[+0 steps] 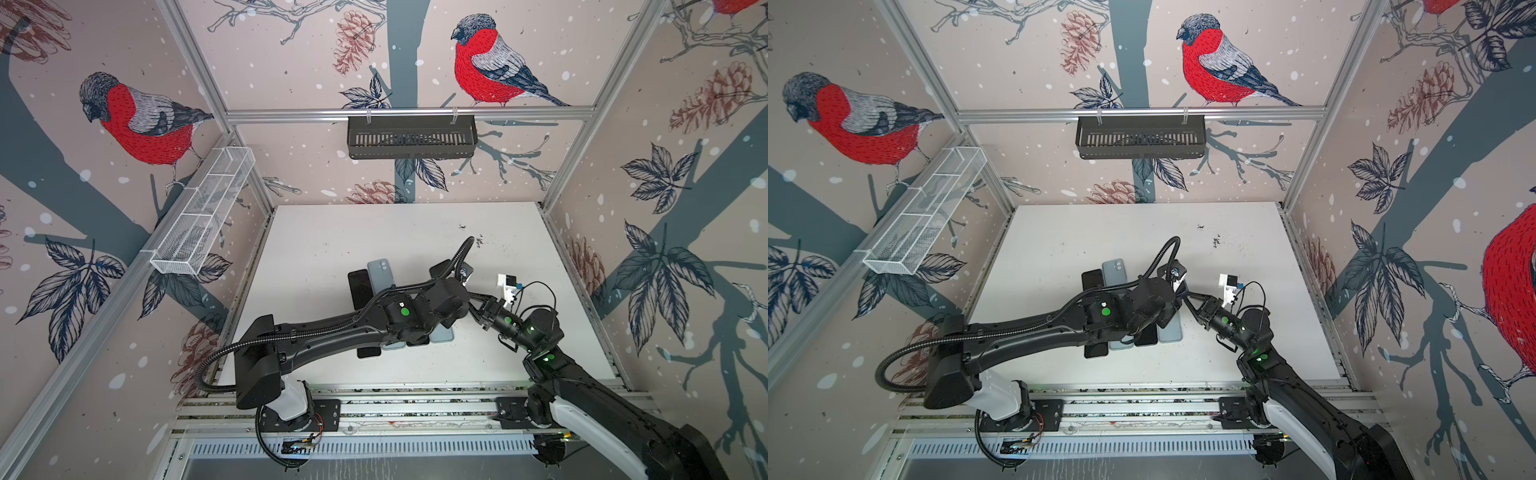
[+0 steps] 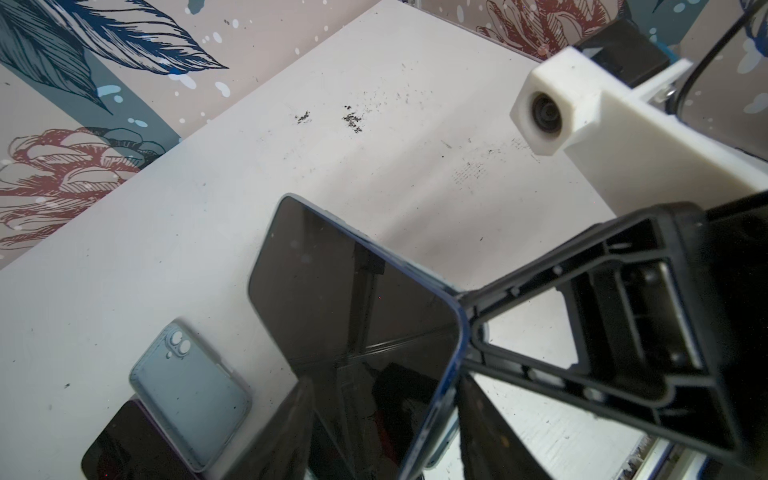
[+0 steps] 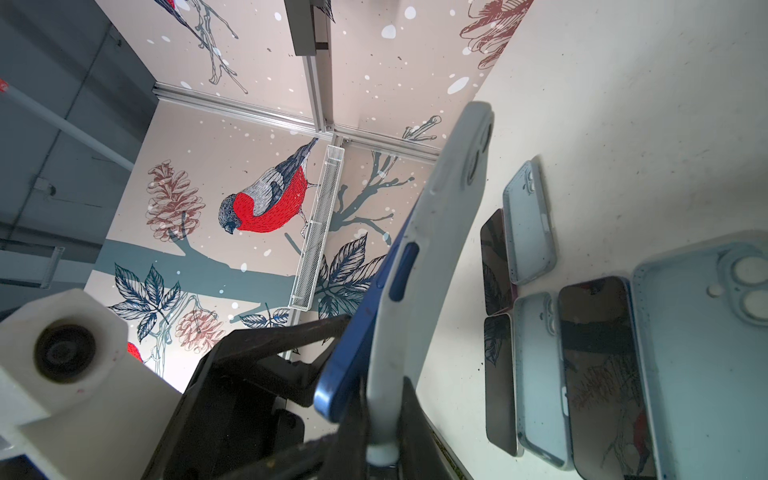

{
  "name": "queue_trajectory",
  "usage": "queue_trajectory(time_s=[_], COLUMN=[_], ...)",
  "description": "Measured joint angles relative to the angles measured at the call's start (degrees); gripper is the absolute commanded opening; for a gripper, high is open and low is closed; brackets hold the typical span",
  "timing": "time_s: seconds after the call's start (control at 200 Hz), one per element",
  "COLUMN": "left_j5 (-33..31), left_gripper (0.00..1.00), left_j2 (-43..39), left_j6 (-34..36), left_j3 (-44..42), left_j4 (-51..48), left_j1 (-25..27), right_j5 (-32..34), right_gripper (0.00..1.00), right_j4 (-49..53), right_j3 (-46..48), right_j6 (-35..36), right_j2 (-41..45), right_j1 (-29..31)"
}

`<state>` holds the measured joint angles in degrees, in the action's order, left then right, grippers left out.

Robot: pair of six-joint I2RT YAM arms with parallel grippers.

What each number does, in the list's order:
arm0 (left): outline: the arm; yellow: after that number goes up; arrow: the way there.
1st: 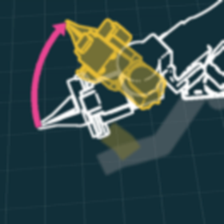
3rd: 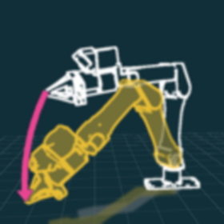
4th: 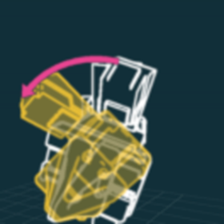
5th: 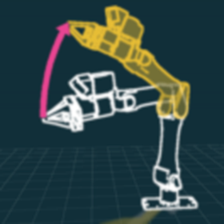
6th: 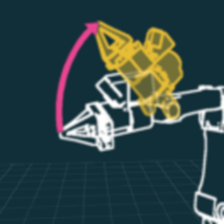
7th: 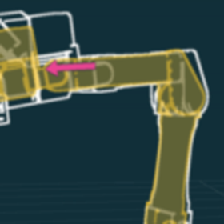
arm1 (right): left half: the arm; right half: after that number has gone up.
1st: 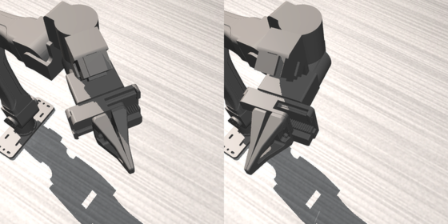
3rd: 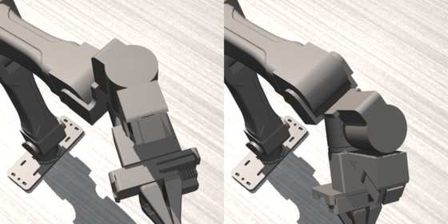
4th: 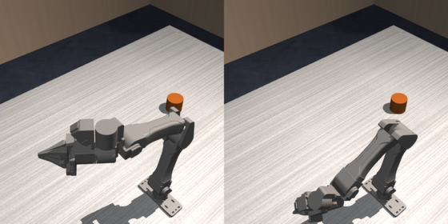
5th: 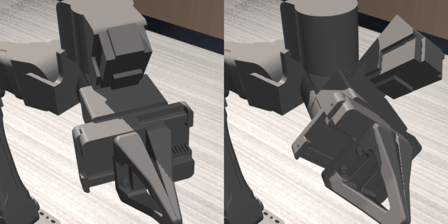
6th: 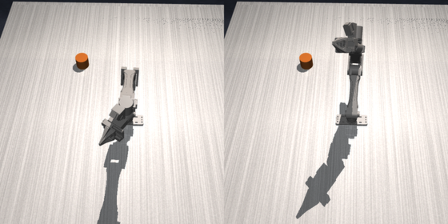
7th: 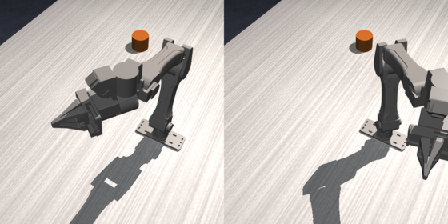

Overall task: Take the phone out of the phone case
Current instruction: 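Grip the blue phone with the left gripper while the right holds the pale case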

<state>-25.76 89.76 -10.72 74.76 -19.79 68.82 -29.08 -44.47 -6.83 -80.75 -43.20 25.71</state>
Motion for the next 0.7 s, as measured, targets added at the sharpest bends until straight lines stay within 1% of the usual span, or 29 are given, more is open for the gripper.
queue_trajectory(time_s=[0.26,0.445,0.51,0.615,0.7], left_j5=[-2.54,-2.69,-2.51,-1.92,-1.46], left_gripper=[0.41,0.34,0.33,0.25,0.21], left_j2=[-0.52,-0.02,0.37,1.33,2.21], left_j6=[-0.02,0.15,0.20,0.79,1.75], left_j3=[-0.48,-0.92,-1.07,-1.09,-0.57], left_j4=[-0.15,0.31,0.31,0.35,0.26], left_j1=[0.07,0.09,0.09,0.09,0.09], right_j5=[0.04,0.20,0.17,0.13,0.13], right_gripper=[0.00,0.00,0.00,0.00,0.00], right_j4=[0.81,1.46,1.75,1.73,1.68], right_j3=[0.37,0.42,0.44,0.44,0.61], right_j6=[0.00,0.00,0.00,0.00,0.00], right_j2=[0.22,0.48,0.48,0.59,0.94], right_j1=[0.00,0.04,0.04,0.04,0.04])
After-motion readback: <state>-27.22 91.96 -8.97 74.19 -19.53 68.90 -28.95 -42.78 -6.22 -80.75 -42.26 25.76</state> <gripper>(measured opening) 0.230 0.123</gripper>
